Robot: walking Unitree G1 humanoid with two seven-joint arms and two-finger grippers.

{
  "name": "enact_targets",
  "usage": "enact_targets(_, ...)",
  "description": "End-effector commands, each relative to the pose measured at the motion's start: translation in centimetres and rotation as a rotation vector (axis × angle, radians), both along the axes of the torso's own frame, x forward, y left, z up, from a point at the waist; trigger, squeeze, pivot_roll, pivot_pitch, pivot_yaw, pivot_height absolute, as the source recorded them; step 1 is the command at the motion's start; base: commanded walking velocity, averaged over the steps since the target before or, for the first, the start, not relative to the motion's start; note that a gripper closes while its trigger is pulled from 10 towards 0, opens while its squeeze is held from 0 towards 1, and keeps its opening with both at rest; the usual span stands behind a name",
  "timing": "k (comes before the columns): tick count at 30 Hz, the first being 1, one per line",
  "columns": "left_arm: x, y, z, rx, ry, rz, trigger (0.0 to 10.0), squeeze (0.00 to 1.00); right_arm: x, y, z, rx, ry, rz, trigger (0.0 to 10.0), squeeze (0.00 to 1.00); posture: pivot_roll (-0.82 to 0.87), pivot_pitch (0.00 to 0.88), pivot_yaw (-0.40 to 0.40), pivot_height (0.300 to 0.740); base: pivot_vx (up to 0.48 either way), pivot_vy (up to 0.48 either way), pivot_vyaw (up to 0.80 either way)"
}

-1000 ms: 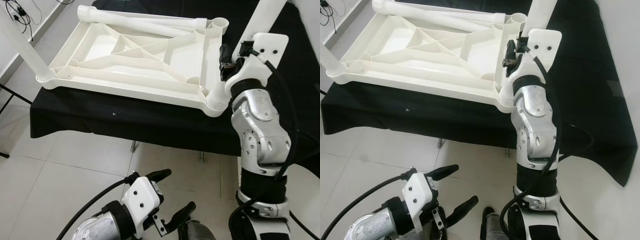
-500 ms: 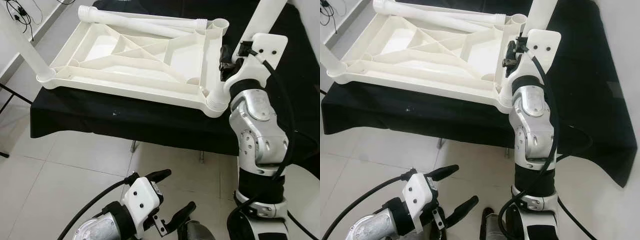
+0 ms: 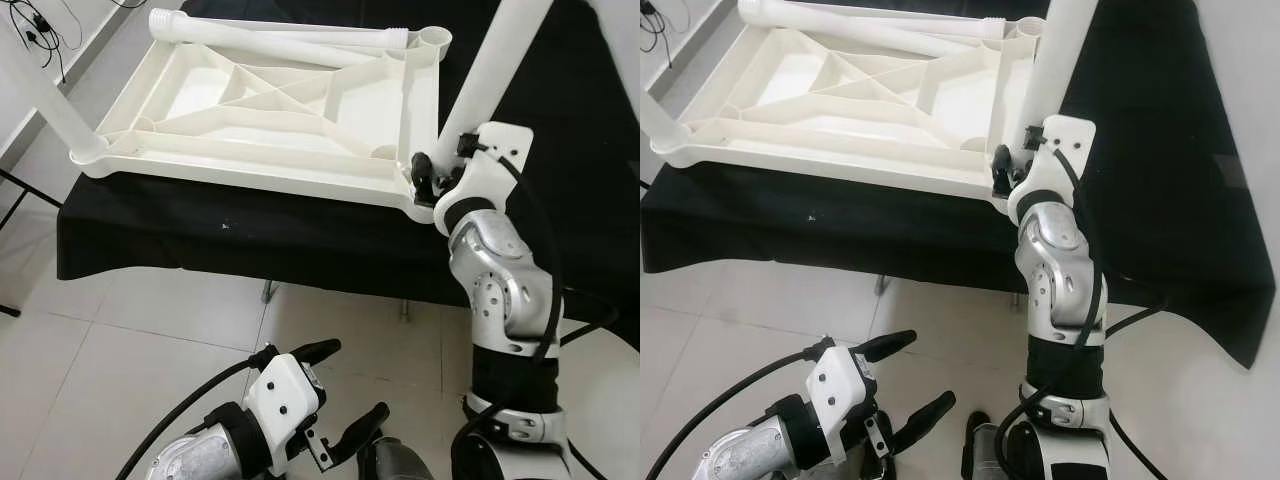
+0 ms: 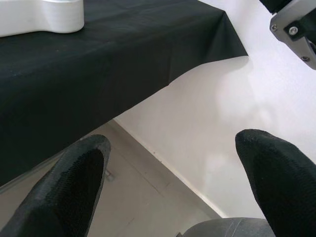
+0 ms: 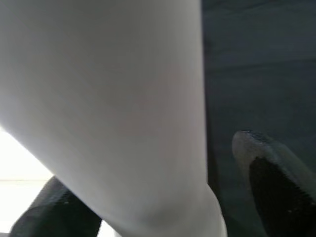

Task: Building children table

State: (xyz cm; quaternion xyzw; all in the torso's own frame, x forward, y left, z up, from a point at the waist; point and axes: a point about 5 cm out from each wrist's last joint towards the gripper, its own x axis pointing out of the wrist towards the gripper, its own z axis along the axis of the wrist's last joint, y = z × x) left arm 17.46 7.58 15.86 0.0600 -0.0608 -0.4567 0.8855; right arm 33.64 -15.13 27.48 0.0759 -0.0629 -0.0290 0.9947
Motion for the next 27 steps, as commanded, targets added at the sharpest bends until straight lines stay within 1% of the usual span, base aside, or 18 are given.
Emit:
enact_targets(1,-0.2,0.1,-0.5,0.009,0.018,0.001,10.0,0.00,-0.1,0.0,0.8,0.015,-0.060,0.059,10.0,0.00,0.07,0.324,0.024,0.740,0.000,0.000,0.00)
enact_targets(4,-0.2,0.1,-0.5,0.009,0.017,0.001,10.0,0.00,-0.1,0.0,1.3,0.010,-0.084,0.087,10.0,0.00,0.07,0.324,0.024,0.740,0.000,0.000,0.00)
enact_targets(5,-0.2,0.1,-0.5,0.009,0.017,0.001,10.0,0.00,0.0,-0.3,1.7,0.001,-0.104,0.102,10.0,0.00,0.07,0.323,0.023,0.740,0.000,0.000,0.00)
enact_targets(6,-0.2,0.1,-0.5,0.009,0.017,0.001,10.0,0.00,0.0,-0.3,1.7,0.001,-0.104,0.102,10.0,0.00,0.07,0.323,0.023,0.740,0.000,0.000,0.00)
enact_targets(8,-0.2,0.0,-0.5,0.008,0.015,0.002,10.0,0.00,0.4,-1.2,2.9,-0.022,-0.151,0.125,10.0,0.00,0.07,0.322,0.019,0.740,0.000,0.000,0.00)
enact_targets(9,-0.2,0.0,-0.5,0.008,0.015,0.002,10.0,0.00,0.4,-1.2,2.9,-0.022,-0.151,0.125,10.0,0.00,0.07,0.322,0.019,0.740,0.000,0.000,0.00)
enact_targets(10,-0.2,0.0,-0.5,0.008,0.014,0.002,10.0,0.00,0.6,-1.4,3.6,-0.021,-0.189,0.171,10.0,0.00,0.07,0.322,0.019,0.740,0.000,0.000,0.00)
enact_targets(13,-0.2,0.0,-0.5,0.007,0.012,0.005,10.0,0.00,0.9,-1.8,5.2,-0.069,-0.272,0.304,10.0,0.00,0.07,0.323,0.017,0.740,0.000,0.000,0.00)
enact_targets(16,-0.2,0.0,-0.5,0.007,0.012,0.005,10.0,0.00,0.9,-1.9,5.4,-0.078,-0.281,0.322,10.0,0.00,0.07,0.323,0.017,0.740,0.000,0.000,0.00)
enact_targets(18,-0.2,0.0,-0.5,0.007,0.010,0.008,10.0,0.00,1.2,-2.8,6.7,-0.163,-0.319,0.375,10.0,0.00,0.08,0.325,0.010,0.740,0.000,0.000,0.00)
enact_targets(19,-0.2,0.0,-0.5,0.008,0.009,0.009,10.0,0.00,1.3,-3.1,7.2,-0.185,-0.329,0.402,10.0,0.00,0.08,0.325,0.010,0.740,0.000,0.000,0.00)
enact_targets(20,-0.3,0.0,-0.5,0.008,0.008,0.011,10.0,0.00,1.3,-3.4,7.7,-0.211,-0.336,0.434,9.5,0.00,0.08,0.326,0.008,0.740,0.000,0.000,0.00)
enact_targets(21,-0.3,0.0,-0.5,0.008,0.008,0.013,10.0,0.00,1.3,-3.4,8.1,-0.227,-0.338,0.469,1.4,0.00,0.08,0.326,0.008,0.740,0.000,0.000,0.00)
enact_targets(24,-0.3,0.0,-0.5,0.008,0.008,0.015,10.0,0.00,1.3,-3.4,8.4,-0.244,-0.340,0.505,1.4,0.00,0.08,0.326,0.008,0.740,0.000,0.000,0.00)
enact_targets(25,-0.3,0.0,-0.5,0.008,0.008,0.016,10.0,0.00,1.3,-3.4,8.6,-0.253,-0.340,0.526,0.0,0.00,0.08,0.332,0.007,0.740,0.000,0.000,0.00)
enact_targets(27,-0.3,0.0,-0.5,0.008,0.008,0.017,10.0,0.00,1.4,-3.5,8.7,-0.258,-0.340,0.536,0.0,0.00,0.08,0.332,0.007,0.740,0.000,0.000,0.00)
